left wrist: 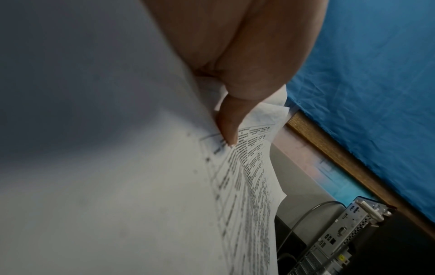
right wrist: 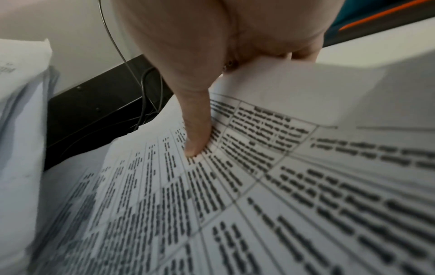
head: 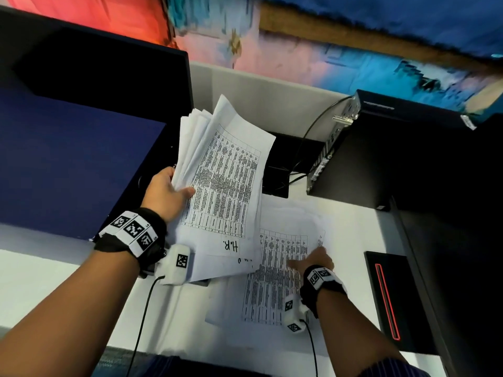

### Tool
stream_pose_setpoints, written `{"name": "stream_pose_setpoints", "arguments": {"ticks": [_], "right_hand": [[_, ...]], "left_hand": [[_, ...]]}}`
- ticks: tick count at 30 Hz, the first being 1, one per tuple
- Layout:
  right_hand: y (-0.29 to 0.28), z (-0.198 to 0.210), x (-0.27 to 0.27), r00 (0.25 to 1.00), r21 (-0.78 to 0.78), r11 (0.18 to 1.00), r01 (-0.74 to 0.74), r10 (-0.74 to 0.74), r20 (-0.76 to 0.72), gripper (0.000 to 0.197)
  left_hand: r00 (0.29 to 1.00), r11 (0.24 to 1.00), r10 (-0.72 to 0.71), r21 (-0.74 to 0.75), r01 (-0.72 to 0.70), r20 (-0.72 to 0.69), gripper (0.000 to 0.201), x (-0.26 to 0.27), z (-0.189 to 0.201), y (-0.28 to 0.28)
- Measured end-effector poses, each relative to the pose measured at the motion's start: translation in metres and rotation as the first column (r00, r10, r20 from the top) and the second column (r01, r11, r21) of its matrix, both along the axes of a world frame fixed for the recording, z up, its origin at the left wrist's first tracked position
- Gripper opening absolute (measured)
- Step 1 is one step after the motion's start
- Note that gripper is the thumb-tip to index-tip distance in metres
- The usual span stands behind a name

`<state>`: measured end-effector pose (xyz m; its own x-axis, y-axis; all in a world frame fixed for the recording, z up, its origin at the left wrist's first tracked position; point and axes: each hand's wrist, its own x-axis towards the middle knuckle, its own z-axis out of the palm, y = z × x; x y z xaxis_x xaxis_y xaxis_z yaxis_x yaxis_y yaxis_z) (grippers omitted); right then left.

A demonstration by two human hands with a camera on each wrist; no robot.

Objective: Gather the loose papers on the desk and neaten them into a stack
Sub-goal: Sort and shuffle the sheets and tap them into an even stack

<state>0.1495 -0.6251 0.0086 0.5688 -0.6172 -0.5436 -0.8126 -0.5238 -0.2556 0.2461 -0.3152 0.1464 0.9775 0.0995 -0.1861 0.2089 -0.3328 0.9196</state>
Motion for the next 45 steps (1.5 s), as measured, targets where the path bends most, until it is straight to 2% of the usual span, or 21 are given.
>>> {"name": "stream_pose_setpoints", "arguments": {"ticks": [3, 5, 9, 12, 14, 16, 18, 20, 24, 26, 27, 29, 31, 33, 34, 35, 37, 40, 43, 45], "right_hand": [[0.0, 0.004, -0.005, 0.997, 0.034, 0.999, -0.007, 0.005, 0.074, 0.083], [-0.002, 0.007, -0.011, 0.984, 0.025, 1.0, 0.007, -0.012, 0.176, 0.071], [-0.019, 0.024, -0.027, 0.925, 0.044, 0.988, 0.147, -0.153, 0.348, 0.02], [-0.031, 0.038, -0.042, 0.928, 0.084, 0.979, 0.185, -0.203, 0.314, 0.03], [-0.034, 0.047, -0.051, 0.939, 0.103, 0.984, 0.143, -0.168, 0.302, 0.026], [-0.044, 0.065, -0.054, 0.921, 0.043, 0.989, 0.142, -0.148, 0.36, 0.018], [-0.061, 0.091, -0.053, 0.87, -0.037, 0.984, 0.174, -0.136, 0.473, 0.021], [-0.078, 0.128, -0.052, 0.782, -0.057, 0.979, 0.194, -0.119, 0.612, 0.025], [-0.085, 0.187, -0.045, 0.547, 0.131, 0.976, 0.173, -0.206, 0.812, 0.034], [-0.079, 0.192, -0.04, 0.484, 0.219, 0.967, 0.132, -0.256, 0.837, 0.039], [-0.074, 0.186, -0.034, 0.49, 0.238, 0.965, 0.108, -0.26, 0.832, 0.038], [-0.068, 0.153, -0.025, 0.558, 0.302, 0.948, 0.105, -0.308, 0.771, 0.034], [-0.061, 0.103, -0.013, 0.683, 0.341, 0.932, 0.124, -0.33, 0.651, 0.031], [-0.056, 0.048, -0.005, 0.862, 0.264, 0.959, 0.104, -0.219, 0.457, 0.043], [-0.049, 0.026, -0.002, 0.929, 0.22, 0.974, 0.055, -0.13, 0.347, 0.056], [-0.04, 0.008, -0.001, 0.963, 0.177, 0.984, -0.006, -0.042, 0.265, 0.065], [-0.018, -0.013, 0.0, 0.969, 0.13, 0.985, -0.115, 0.082, 0.234, 0.066], [0.013, -0.025, 0.001, 0.937, 0.184, 0.954, -0.235, 0.172, 0.303, 0.063], [0.018, -0.02, 0.0, 0.931, 0.193, 0.964, -0.186, 0.11, 0.349, 0.07], [0.007, -0.007, -0.001, 0.924, 0.207, 0.974, -0.09, 0.005, 0.381, 0.088]], "left_hand": [[1.0, 1.0, 0.016, -0.014, -0.016, -0.015, 0.032, 0.0, 0.0, -0.001], [1.0, 1.0, 0.007, 0.0, -0.007, -0.023, 0.033, -0.001, -0.002, -0.002], [0.998, 1.0, -0.003, 0.028, 0.005, -0.063, 0.036, -0.004, -0.012, -0.011], [0.996, 0.998, -0.018, 0.066, 0.024, -0.082, 0.032, -0.006, -0.025, -0.024], [0.995, 0.994, -0.033, 0.103, 0.042, -0.096, 0.03, -0.007, -0.033, -0.031], [0.992, 0.987, -0.047, 0.149, 0.064, -0.117, 0.029, -0.007, -0.041, -0.037], [0.985, 0.972, -0.063, 0.214, 0.097, -0.159, 0.028, -0.007, -0.048, -0.042], [0.974, 0.952, -0.099, 0.267, 0.152, -0.202, 0.03, -0.008, -0.055, -0.049], [0.942, 0.928, -0.16, 0.281, 0.246, -0.296, 0.033, -0.014, -0.065, -0.063], [0.928, 0.924, -0.193, 0.259, 0.281, -0.318, 0.028, -0.018, -0.07, -0.07], [0.925, 0.923, -0.203, 0.252, 0.29, -0.32, 0.026, -0.019, -0.072, -0.072], [0.917, 0.923, -0.22, 0.234, 0.306, -0.332, 0.025, -0.022, -0.073, -0.076], [0.909, 0.921, -0.236, 0.219, 0.322, -0.343, 0.03, -0.023, -0.074, -0.077], [0.91, 0.932, -0.224, 0.196, 0.304, -0.348, 0.037, -0.022, -0.073, -0.08], [0.912, 0.942, -0.201, 0.186, 0.281, -0.357, 0.043, -0.022, -0.072, -0.08], [0.91, 0.946, -0.181, 0.187, 0.265, -0.372, 0.049, -0.022, -0.073, -0.082], [0.901, 0.936, -0.183, 0.21, 0.282, -0.394, 0.058, -0.023, -0.077, -0.085], [0.889, 0.885, -0.233, 0.292, 0.362, -0.395, 0.053, -0.024, -0.084, -0.091], [0.926, 0.882, -0.213, 0.346, 0.32, -0.313, 0.046, -0.023, -0.083, -0.092], [0.941, 0.94, -0.231, 0.194, 0.282, -0.246, 0.043, -0.025, -0.075, -0.085]]}}
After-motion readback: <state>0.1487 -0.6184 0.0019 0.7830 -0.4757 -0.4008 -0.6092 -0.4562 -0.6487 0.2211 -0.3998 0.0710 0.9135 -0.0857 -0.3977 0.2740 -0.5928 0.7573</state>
